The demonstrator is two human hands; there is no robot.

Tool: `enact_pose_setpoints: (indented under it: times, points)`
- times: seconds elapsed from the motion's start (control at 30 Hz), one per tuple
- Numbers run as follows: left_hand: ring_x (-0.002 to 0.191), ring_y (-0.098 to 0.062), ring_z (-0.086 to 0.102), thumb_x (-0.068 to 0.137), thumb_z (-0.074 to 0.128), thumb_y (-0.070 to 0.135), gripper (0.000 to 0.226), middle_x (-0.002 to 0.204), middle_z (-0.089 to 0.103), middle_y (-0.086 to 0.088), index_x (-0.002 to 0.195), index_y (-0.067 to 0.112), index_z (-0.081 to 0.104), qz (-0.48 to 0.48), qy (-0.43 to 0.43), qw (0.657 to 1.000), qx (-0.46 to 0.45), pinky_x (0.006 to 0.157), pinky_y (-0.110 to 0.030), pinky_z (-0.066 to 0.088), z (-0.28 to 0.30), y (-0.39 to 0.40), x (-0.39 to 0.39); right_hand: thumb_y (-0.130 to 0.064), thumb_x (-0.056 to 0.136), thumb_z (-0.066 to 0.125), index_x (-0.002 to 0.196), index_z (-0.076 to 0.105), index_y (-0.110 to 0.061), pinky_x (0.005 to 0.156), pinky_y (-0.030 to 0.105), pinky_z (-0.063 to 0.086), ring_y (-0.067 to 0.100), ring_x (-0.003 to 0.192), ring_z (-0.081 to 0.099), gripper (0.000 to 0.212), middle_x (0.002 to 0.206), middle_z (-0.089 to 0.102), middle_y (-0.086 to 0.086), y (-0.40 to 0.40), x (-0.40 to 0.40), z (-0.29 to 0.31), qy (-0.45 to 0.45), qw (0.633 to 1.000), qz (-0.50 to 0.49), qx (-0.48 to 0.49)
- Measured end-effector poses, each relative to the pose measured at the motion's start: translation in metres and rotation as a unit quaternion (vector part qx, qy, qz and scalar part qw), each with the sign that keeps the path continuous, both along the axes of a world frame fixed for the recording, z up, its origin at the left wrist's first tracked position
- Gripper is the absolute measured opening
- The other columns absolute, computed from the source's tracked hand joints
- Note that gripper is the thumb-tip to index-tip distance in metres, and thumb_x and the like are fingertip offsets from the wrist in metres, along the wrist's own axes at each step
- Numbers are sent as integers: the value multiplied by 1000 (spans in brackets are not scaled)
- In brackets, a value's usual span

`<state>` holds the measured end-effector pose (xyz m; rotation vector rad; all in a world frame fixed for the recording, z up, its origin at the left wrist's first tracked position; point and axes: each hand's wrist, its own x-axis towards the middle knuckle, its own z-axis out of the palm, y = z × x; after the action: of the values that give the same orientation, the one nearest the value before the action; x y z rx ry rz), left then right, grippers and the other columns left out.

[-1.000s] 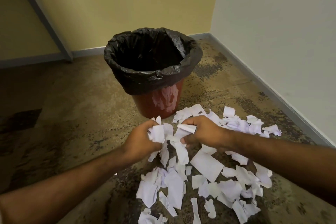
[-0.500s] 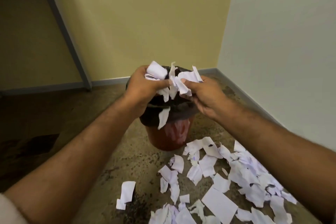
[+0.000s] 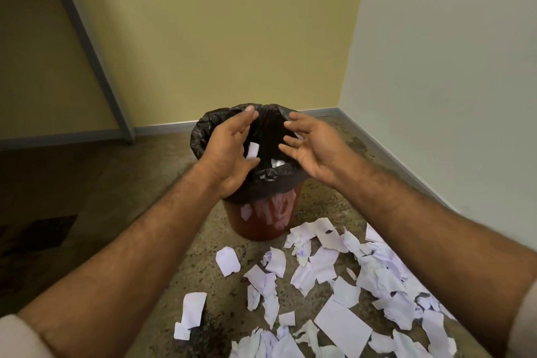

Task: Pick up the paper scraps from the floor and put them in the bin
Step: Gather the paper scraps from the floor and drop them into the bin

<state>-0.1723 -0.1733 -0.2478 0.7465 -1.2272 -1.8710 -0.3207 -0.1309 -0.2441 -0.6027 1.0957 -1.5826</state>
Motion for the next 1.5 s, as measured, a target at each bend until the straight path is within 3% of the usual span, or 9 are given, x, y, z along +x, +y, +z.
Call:
enact_pose_setpoints:
  times: [0.17,0.37,0.5,0.63,0.83,1.03,1.27,1.37,1.5]
  points:
    - [116,-6,58,95,60,21,25,122,67,3,117,16,70,74,-58,988,-126,103,-49,50,-14,15,1,-2,94,55,110,62,-1,77,39,60,29,93,68,18,100,66,17,18,-10,-8,136,989,-46,-34]
    - [83,-11,54,84,65,16,3,91,55,7,85,18,63,183,-219,776,-563,68,-28,47,-70,53,20,-3,88,63,81,68,-16,53,15,46,1,58,58,15,76,67,1,61,-61,-70,439,893,-98,-5]
    - [108,-14,53,80,65,52,41,118,48,9,116,34,56,-36,-423,766,-482,88,-35,52,-144,83,27,-19,83,73,97,67,-19,70,24,45,9,84,63,15,93,65,-5,93,-105,-139,595,779,91,176]
    - [149,-39,14,62,60,86,107,165,4,-7,151,48,16,-286,-637,651,-300,117,-50,30,-212,98,47,-55,75,72,150,29,-29,107,39,36,34,135,38,90,149,35,13,134,-134,-198,665,580,250,398]
    - [141,-37,22,50,60,89,119,160,11,3,147,50,5,-381,-657,560,-331,108,-55,39,-253,128,70,-70,69,68,151,13,-43,116,53,26,42,145,14,102,158,13,12,170,-116,-235,631,576,357,378]
    - [123,-23,43,64,83,48,104,143,28,-2,149,45,24,-313,-607,643,-347,99,-33,48,-258,139,64,-72,62,73,145,-1,-58,116,61,19,39,148,2,112,163,0,7,176,-58,-237,623,598,416,285]
    - [123,-26,48,63,89,35,119,144,18,-2,155,39,13,-344,-560,687,-311,100,-30,49,-259,143,65,-53,67,82,147,-6,-52,116,55,23,43,148,5,119,163,-3,13,192,-11,-254,654,528,492,227]
    - [111,-21,51,63,88,28,91,130,29,1,141,33,41,-360,-538,696,-311,93,-29,51,-262,148,66,-31,79,77,148,19,-38,108,49,38,43,137,32,90,155,18,15,198,1,-260,681,526,470,196]
    - [97,-19,58,67,81,12,33,117,42,0,96,18,68,-339,-515,725,-307,80,-31,53,-265,147,67,-1,83,62,118,53,-21,85,35,47,28,108,51,41,127,42,9,198,4,-256,668,599,409,167]
